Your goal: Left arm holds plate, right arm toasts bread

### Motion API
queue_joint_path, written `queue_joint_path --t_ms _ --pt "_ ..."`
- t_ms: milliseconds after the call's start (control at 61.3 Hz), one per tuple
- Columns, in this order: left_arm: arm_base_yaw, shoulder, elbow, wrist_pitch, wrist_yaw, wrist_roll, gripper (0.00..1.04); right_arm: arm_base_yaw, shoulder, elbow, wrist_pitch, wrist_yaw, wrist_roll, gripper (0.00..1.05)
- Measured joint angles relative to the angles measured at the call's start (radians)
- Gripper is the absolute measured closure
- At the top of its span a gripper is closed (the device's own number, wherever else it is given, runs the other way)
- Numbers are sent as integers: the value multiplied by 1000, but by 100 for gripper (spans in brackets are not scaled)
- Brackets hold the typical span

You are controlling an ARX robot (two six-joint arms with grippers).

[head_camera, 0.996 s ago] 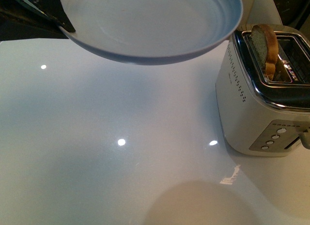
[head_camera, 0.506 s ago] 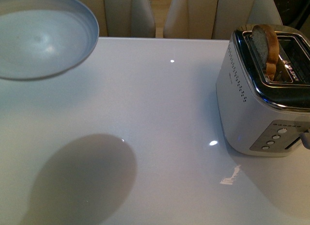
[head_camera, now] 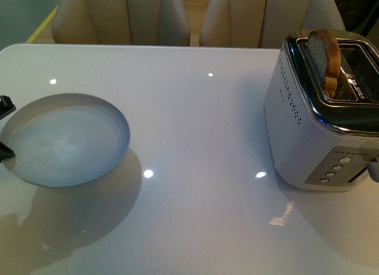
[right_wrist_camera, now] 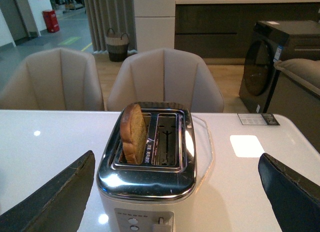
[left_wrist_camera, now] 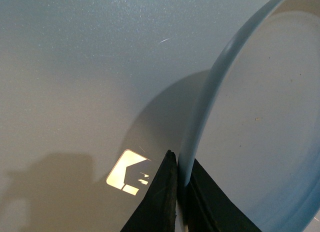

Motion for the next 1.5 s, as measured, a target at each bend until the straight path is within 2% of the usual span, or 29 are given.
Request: queue_joint_path --t_ms 277,914,1289,1501 --pt "-27 134 8 108 48 -11 102 0 0 0 0 0 0 9" --pt "-66 287 58 203 89 -48 101 0 0 0 0 0 0 9" --pt "-70 259 40 227 95 -56 43 0 0 0 0 0 0 9" --pt "-28 76 -8 204 101 -37 8 0 0 0 0 0 0 9"
